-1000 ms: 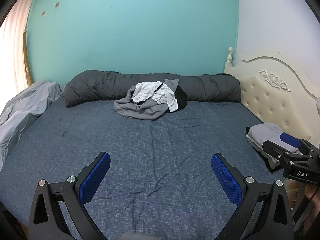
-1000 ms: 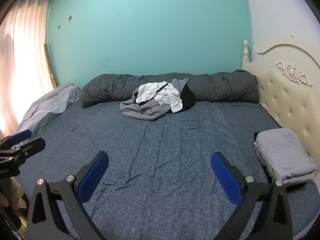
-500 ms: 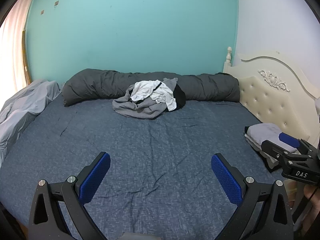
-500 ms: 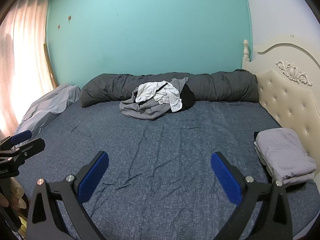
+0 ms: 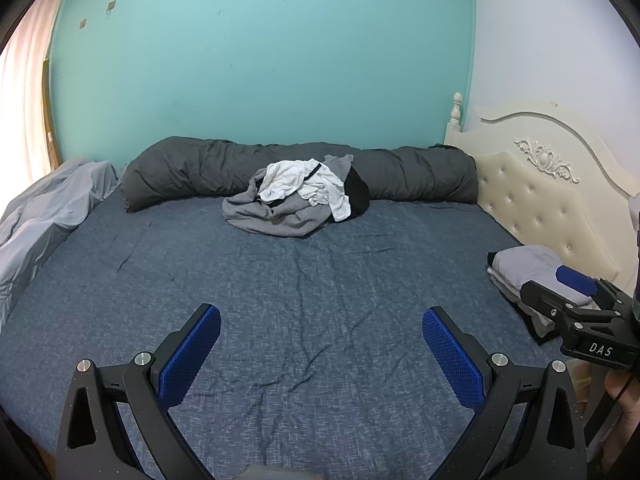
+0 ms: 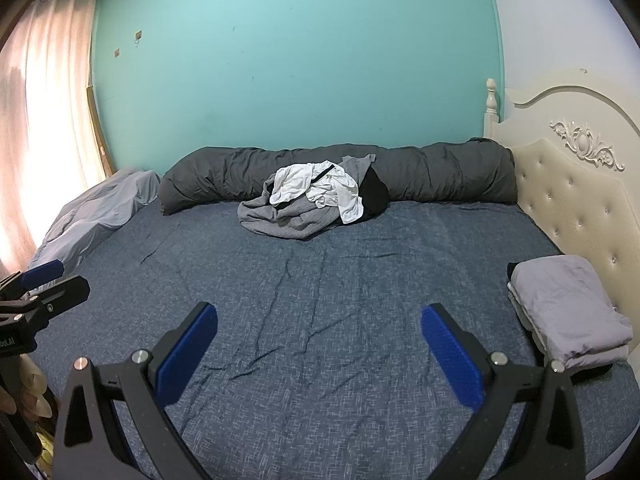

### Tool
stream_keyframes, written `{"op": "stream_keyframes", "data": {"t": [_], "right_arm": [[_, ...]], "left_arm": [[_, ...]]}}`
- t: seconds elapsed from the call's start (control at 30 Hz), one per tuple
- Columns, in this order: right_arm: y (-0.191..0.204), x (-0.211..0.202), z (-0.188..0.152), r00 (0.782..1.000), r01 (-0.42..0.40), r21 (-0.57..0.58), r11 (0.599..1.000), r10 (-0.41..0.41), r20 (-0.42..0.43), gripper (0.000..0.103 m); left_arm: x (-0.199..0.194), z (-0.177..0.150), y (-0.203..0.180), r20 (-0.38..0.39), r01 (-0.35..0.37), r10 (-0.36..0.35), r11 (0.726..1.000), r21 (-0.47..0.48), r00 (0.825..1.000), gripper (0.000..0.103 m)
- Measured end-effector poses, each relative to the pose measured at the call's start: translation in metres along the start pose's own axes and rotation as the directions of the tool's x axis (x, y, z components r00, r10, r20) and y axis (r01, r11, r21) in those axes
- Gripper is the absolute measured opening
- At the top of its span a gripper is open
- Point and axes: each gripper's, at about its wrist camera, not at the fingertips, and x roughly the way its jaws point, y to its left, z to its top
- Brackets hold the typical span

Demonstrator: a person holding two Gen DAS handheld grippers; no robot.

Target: Fold clothes

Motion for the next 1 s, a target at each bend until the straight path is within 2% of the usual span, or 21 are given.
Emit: {"op": "stream_keyframes", "data": {"t": [0.67,0.83,1.0], "right_arm": [[-0.005,0.002,0.004,1.0,-0.003,-0.002,1.0,0.003,0.0,0.103],[-0.013,0.013,0.004,1.0,-0.01,0.012,1.0,0.011,-0.005,0.103],[-0.023,0.041,0.004,0.999,-0.036,0.03,0.999,0.037,-0.035,0.103]], "left_arm": [[0.002,0.012,0.001,-0.009,0.015,-0.015,1.0,0.0,1.0,0.103],[0.01,0.014,0.006,-0.021,0.005,-0.006,1.0,-0.03,1.0,0.103],[0.033,0.017,0.014,-0.043,-0.011,0.009,0.999,-0.043,0.999,0.103]]}}
